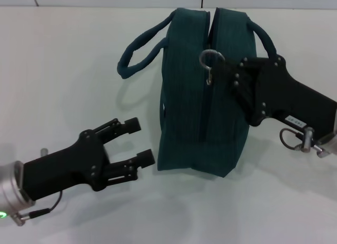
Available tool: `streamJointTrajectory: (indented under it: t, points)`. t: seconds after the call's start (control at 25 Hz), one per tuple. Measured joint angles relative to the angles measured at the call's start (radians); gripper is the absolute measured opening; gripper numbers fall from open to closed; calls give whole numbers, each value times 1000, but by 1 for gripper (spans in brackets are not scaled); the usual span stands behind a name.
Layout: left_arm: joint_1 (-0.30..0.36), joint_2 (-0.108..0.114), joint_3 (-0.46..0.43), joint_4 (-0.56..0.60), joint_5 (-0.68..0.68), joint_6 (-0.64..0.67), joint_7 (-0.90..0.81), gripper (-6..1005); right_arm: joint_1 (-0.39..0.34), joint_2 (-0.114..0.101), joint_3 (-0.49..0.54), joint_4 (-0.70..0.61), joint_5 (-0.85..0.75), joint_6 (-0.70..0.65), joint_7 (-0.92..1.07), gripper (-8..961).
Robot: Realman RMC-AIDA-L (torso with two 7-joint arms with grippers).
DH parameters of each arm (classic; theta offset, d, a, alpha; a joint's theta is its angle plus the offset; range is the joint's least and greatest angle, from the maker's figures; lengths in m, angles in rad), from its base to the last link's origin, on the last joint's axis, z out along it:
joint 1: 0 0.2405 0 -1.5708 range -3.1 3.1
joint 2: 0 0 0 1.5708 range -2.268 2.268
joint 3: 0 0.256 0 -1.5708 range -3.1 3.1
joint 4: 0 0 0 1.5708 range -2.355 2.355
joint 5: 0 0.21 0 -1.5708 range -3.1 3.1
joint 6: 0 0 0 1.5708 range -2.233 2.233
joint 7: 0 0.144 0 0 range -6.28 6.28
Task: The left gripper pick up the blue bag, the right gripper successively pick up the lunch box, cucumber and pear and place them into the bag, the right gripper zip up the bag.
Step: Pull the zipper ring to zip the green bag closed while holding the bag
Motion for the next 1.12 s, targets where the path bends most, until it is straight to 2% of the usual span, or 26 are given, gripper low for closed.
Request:
streamJointTrajectory:
  t: [0.24,0.6,1.12]
  points:
    - [-35,-3,-5,-54,-14,-31,41,891,32,0,0,1,36,2,0,42]
    - [-71,-4,-7,-108,-123,-83,38,890,68,0,-7,1,35,43,1,44]
    - [-137,-7,-2,-157,-127,-135,42,869,71,0,-8,6,38,45,1,47]
